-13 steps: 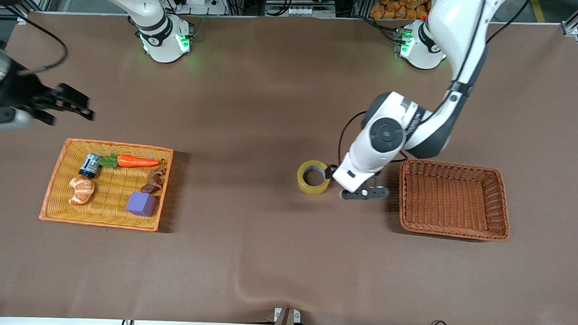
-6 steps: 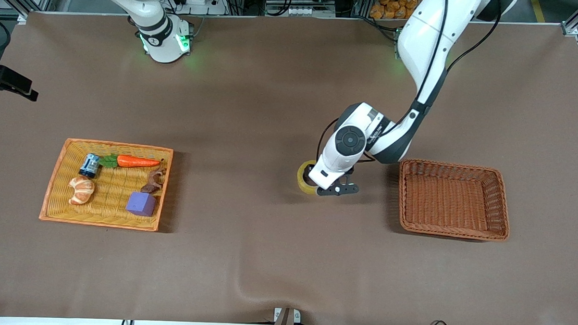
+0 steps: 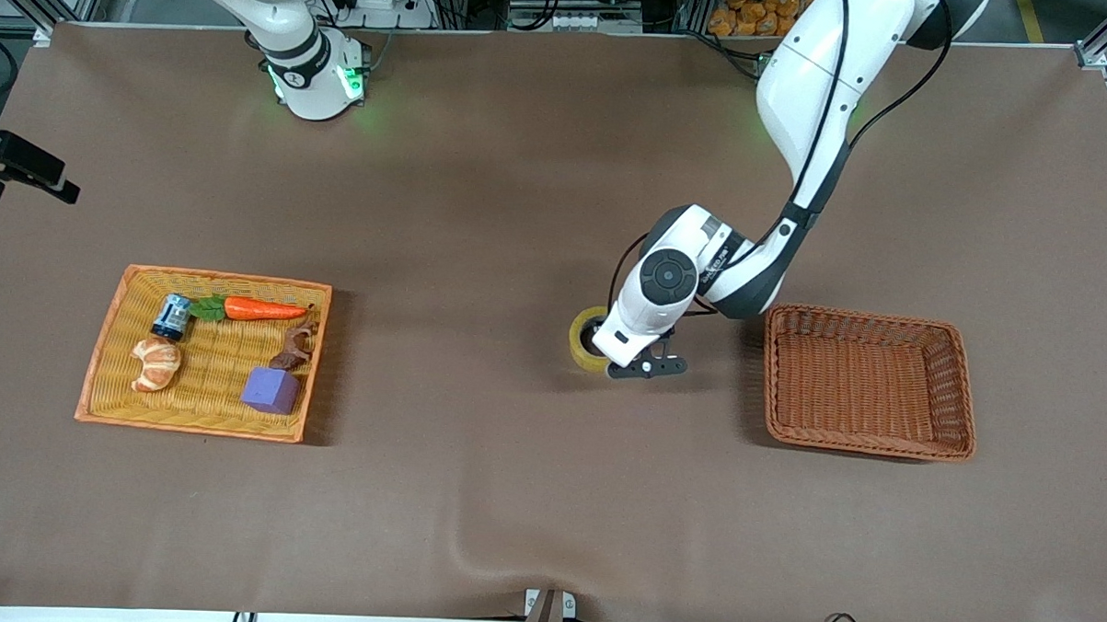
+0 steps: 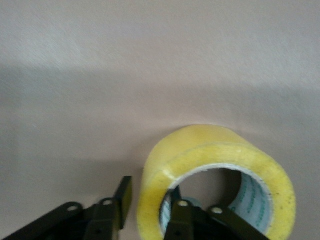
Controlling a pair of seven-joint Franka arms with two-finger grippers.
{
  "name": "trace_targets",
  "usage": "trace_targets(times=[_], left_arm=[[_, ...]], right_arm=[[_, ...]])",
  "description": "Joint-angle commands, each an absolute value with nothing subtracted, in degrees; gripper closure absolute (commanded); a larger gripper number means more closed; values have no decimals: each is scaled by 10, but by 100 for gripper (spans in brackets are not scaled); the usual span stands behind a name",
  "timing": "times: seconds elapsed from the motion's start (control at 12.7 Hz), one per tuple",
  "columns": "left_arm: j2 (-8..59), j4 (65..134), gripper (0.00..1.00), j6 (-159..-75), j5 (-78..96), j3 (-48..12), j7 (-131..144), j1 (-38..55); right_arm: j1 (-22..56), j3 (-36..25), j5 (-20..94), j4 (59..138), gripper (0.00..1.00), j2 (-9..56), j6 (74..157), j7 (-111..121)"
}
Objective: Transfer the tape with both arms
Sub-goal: 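Lower the left gripper onto the yellow tape roll and grasp it, then carry the tape with the left gripper into the wicker basket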
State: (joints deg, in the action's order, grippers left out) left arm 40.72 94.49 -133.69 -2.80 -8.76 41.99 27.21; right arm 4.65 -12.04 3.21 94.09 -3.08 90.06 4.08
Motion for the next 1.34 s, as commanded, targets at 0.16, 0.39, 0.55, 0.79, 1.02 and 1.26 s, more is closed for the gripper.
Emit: trace_targets(times=[0.16, 0.39, 0.55, 0.79, 1.02, 1.26], left_arm=[[294, 978, 100, -1275, -52, -89, 354, 182], [224, 1000, 100, -1213, -49, -94, 227, 76], [211, 1015, 100, -1212, -47, -94, 134, 7], [230, 1025, 100, -1216, -47, -94, 27, -80], [275, 1024, 100, -1244, -52, -90, 23, -93], [301, 1013, 1, -1277, -60, -89, 23, -111]], right_arm=[[55, -102, -14, 986, 0, -68, 927, 36], [52, -104, -12, 970, 0, -62, 901, 34], [49, -105, -11, 944, 0, -61, 864, 35], [34, -110, -13, 914, 0, -60, 852, 41], [35, -106, -13, 906, 0, -57, 829, 34], [34, -105, -13, 909, 0, -55, 828, 33]])
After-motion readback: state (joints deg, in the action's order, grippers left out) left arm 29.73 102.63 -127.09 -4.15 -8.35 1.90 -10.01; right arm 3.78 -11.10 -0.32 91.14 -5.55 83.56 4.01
